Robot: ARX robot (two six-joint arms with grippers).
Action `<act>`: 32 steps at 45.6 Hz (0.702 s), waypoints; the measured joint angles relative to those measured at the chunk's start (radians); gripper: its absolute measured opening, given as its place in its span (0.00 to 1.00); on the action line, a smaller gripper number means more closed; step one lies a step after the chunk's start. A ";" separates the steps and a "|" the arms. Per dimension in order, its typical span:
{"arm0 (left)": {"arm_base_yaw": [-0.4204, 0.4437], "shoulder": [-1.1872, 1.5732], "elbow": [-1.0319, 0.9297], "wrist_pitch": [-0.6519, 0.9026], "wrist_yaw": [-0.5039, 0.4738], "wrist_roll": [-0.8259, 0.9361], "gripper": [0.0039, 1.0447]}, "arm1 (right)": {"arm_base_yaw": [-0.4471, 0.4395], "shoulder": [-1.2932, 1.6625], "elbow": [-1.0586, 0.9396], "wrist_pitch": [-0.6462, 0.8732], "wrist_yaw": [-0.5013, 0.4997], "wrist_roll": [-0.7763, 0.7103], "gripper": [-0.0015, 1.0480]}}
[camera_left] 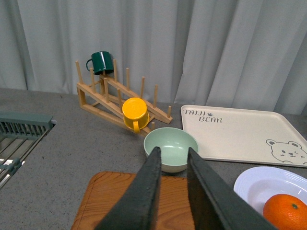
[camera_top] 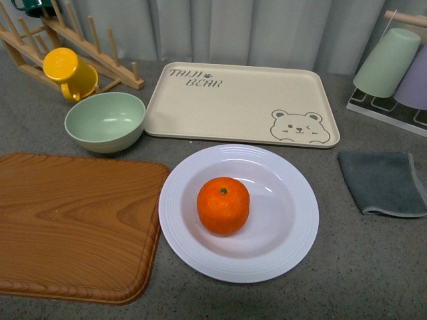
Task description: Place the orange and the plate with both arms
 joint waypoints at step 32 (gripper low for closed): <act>0.000 0.000 0.000 0.000 0.000 0.002 0.94 | 0.000 0.000 0.000 0.000 0.000 0.000 0.91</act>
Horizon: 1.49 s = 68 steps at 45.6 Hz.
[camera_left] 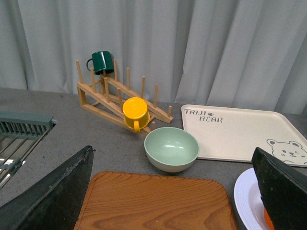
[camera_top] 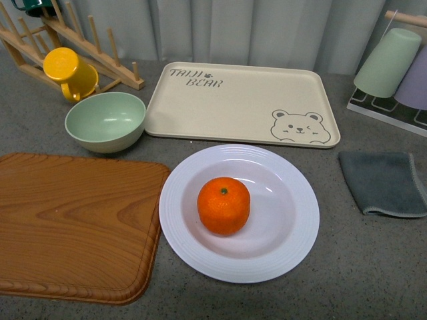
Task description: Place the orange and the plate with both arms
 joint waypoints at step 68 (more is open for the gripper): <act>0.000 0.000 0.000 0.000 0.000 0.000 0.94 | 0.107 2.079 0.692 0.466 -0.601 0.617 0.91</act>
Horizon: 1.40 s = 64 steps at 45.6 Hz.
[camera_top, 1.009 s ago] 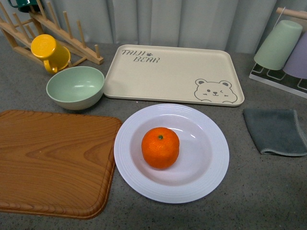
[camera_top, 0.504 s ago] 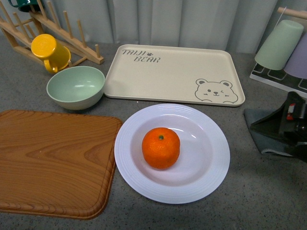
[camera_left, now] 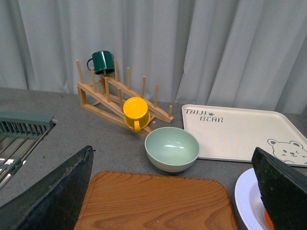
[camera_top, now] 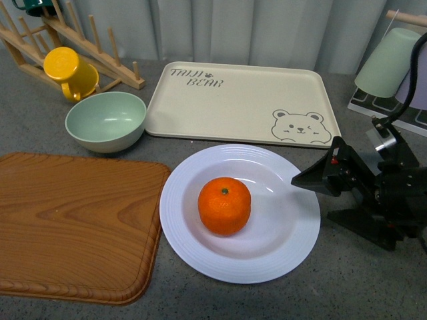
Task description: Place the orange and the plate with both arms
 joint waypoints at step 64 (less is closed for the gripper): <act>0.000 0.000 0.000 0.000 0.000 0.000 0.94 | 0.034 0.116 0.077 0.080 -0.133 0.156 0.02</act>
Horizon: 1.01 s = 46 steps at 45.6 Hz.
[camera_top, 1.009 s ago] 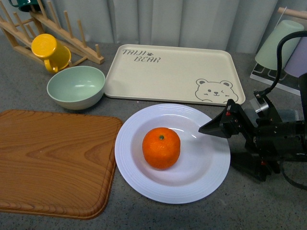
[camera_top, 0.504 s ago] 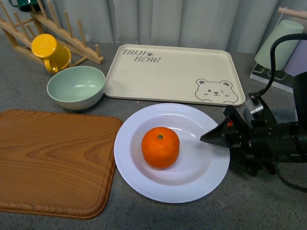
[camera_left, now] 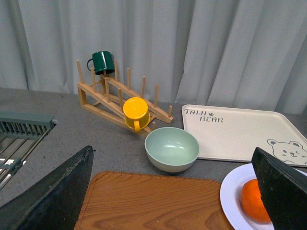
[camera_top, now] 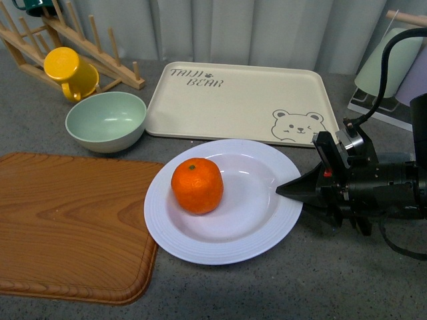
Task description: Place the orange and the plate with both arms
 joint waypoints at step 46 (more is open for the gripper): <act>0.000 0.000 0.000 0.000 0.000 0.000 0.94 | -0.069 -0.048 0.144 0.219 -0.053 0.196 0.01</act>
